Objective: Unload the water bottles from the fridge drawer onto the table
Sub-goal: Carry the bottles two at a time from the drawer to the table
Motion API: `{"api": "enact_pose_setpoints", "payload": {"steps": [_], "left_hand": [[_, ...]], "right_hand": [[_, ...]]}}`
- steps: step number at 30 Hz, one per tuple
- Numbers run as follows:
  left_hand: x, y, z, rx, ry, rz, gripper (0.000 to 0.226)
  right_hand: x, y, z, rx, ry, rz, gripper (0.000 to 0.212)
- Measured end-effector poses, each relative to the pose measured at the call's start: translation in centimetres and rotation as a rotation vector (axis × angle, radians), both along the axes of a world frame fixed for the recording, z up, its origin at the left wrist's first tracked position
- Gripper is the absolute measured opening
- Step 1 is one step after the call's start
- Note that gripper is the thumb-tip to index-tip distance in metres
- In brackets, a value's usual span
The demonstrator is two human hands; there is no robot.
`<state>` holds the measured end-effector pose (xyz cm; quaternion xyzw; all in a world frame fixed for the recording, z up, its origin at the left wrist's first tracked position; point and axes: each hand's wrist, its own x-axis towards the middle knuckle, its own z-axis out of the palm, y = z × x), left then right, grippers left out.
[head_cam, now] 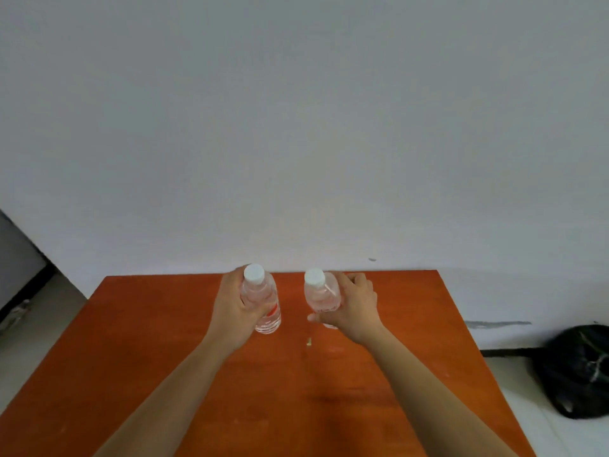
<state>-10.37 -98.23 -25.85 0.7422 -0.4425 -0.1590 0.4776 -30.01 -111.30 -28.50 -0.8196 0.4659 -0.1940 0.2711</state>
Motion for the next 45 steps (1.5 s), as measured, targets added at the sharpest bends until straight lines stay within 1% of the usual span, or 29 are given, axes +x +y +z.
{"api": "enact_pose_setpoints", "payload": {"steps": [3,6,10,13,20,24,28,33,36,38,41,45], "left_hand": [[5.8,-4.9,-2.3,0.062,-0.04,-0.051,0.058],[10.0,-8.6,-4.1,0.083,-0.036,-0.05,0.062],[14.3,-12.0,-6.6,0.098,-0.084,-0.068,0.064],[17.0,-14.0,-8.6,0.138,-0.067,-0.068,0.063],[20.0,-18.0,-11.2,0.182,-0.093,-0.079,0.066],[20.9,-19.6,-12.0,0.202,-0.066,-0.078,0.064],[21.2,-20.4,-12.7,0.204,-0.065,-0.108,0.065],[21.6,-20.5,-12.7,0.239,-0.063,-0.163,0.069],[21.4,-20.2,-11.3,0.207,-0.064,-0.164,0.065],[21.3,-20.1,-9.6,0.131,-0.096,-0.151,0.061],[21.4,-20.2,-6.0,-0.011,-0.174,-0.135,0.053],[19.9,-20.3,-0.8,-0.127,-0.39,-0.107,0.045]], "right_hand": [[4.5,-3.1,-1.8,0.023,0.007,-0.079,0.098],[8.3,-5.5,-3.2,0.091,-0.032,-0.184,0.098],[12.8,-8.0,-5.6,0.14,-0.07,-0.292,0.087],[15.9,-9.7,-7.4,0.17,-0.056,-0.344,0.085],[21.8,-13.0,-10.5,0.262,-0.057,-0.348,0.079],[24.1,-14.2,-11.9,0.288,-0.061,-0.315,0.074],[25.6,-14.6,-12.7,0.287,-0.114,-0.242,0.08],[25.3,-14.8,-12.2,0.271,-0.101,-0.196,0.085],[24.6,-14.6,-10.7,0.232,-0.17,-0.183,0.081],[24.0,-14.4,-8.7,0.155,-0.248,-0.184,0.069],[22.2,-14.3,-4.7,-0.053,-0.32,-0.199,0.053],[18.1,-14.1,0.6,-0.407,-0.252,-0.229,0.049]]}}
